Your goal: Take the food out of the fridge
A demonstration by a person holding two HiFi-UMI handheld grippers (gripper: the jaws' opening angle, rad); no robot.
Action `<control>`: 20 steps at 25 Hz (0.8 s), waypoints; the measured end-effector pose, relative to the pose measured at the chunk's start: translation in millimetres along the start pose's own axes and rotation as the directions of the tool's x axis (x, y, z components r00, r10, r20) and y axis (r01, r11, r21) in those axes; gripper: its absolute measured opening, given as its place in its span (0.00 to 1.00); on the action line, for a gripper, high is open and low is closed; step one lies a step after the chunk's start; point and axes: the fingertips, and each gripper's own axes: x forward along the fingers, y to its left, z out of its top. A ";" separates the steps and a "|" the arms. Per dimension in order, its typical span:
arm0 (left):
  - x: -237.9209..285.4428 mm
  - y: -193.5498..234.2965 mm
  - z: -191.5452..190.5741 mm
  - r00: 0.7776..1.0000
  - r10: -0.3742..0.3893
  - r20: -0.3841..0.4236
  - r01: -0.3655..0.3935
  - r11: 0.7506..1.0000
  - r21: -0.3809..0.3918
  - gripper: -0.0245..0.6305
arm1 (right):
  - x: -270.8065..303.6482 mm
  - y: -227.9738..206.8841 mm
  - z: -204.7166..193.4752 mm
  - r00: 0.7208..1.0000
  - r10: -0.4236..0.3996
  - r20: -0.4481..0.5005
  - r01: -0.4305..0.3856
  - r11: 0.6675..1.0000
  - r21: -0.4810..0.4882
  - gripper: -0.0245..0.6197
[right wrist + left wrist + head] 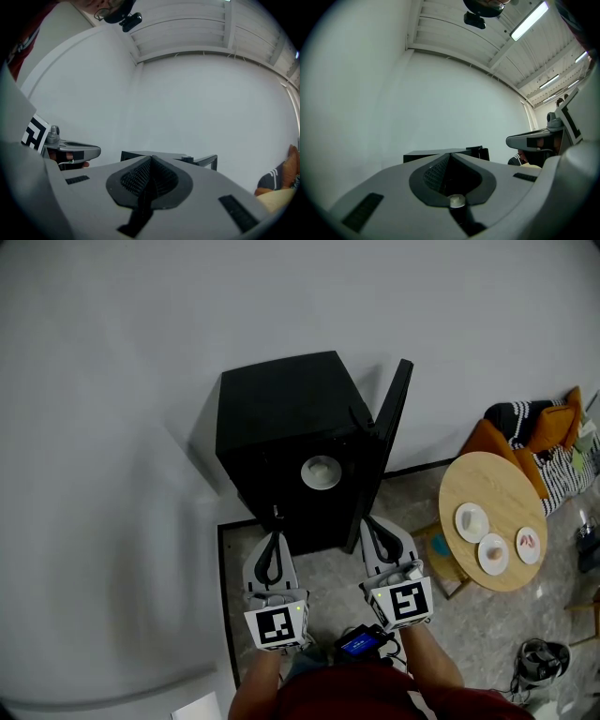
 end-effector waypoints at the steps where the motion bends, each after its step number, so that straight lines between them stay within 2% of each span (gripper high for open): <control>1: -1.6 2.6 -0.4 1.000 0.000 0.001 0.000 1.000 -0.002 0.06 | 0.4 2.8 0.7 1.000 -0.002 0.000 0.002 1.000 0.000 0.07; 20: 0.9 15.2 -7.0 1.000 -0.006 0.004 0.006 1.000 -0.015 0.06 | 10.0 16.3 -6.4 1.000 0.008 -0.030 -0.009 1.000 -0.023 0.07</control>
